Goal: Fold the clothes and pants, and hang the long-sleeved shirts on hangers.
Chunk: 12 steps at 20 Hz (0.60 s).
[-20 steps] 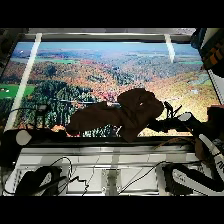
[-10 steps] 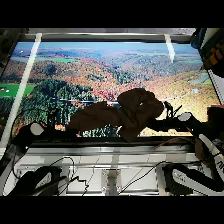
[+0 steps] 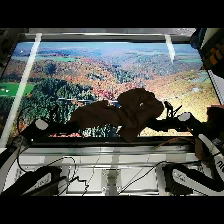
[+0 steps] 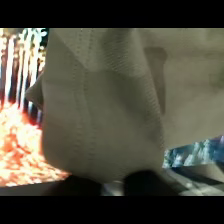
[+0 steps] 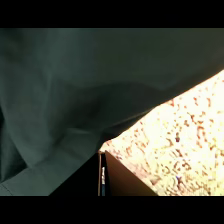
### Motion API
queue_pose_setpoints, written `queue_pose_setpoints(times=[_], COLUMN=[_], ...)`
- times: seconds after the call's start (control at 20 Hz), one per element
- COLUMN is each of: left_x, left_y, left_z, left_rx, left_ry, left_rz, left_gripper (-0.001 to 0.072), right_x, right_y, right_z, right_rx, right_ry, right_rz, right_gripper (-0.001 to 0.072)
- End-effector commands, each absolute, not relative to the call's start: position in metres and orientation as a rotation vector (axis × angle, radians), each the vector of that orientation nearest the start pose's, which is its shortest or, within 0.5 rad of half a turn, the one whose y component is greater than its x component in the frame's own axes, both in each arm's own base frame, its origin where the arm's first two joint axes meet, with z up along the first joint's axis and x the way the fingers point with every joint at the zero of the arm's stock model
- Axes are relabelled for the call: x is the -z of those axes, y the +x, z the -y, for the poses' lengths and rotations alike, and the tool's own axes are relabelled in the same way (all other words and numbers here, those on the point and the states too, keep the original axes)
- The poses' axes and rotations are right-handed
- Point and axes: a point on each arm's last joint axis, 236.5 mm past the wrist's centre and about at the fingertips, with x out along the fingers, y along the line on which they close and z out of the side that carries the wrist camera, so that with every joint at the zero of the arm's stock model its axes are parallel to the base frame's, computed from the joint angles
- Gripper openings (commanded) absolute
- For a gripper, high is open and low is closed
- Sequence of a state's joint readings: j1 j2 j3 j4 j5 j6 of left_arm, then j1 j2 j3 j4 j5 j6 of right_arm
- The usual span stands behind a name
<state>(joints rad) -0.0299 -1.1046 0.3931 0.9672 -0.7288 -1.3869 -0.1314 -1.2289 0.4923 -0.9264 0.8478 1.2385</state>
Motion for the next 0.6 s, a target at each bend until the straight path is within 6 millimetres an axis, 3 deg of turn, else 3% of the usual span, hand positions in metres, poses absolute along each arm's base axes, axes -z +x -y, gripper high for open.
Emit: queue_pose_setpoints(times=[0.0,0.1,0.25,0.4,0.5,0.55], left_x=[0.130,0.109,0.031,-0.108,-0.198,-0.230], left_y=[0.242,0.248,0.298,0.366,0.382,0.381], left_z=[0.101,0.110,0.115,0.084,0.051,0.037], left_rx=[0.233,0.338,0.424,0.381,0.304,0.270], left_ry=[-0.424,-0.367,-0.308,-0.247,-0.218,-0.205], left_rz=[-1.401,-1.397,-1.214,-0.827,-0.599,-0.519], left_gripper=[0.0015,0.0015,0.0014,0.0013,0.0013,0.0013], right_x=[0.135,0.122,0.077,-0.001,-0.063,-0.089], right_y=[0.253,0.260,0.299,0.356,0.385,0.392], right_z=[-0.071,-0.075,-0.075,-0.071,-0.065,-0.063], right_rx=[-0.199,-0.240,-0.311,-0.353,-0.345,-0.338], right_ry=[0.506,0.493,0.449,0.377,0.339,0.321], right_rz=[-1.467,-1.472,-1.403,-1.217,-1.056,-0.995], right_gripper=[0.0012,0.0012,0.0012,0.0012,0.0011,0.0011])
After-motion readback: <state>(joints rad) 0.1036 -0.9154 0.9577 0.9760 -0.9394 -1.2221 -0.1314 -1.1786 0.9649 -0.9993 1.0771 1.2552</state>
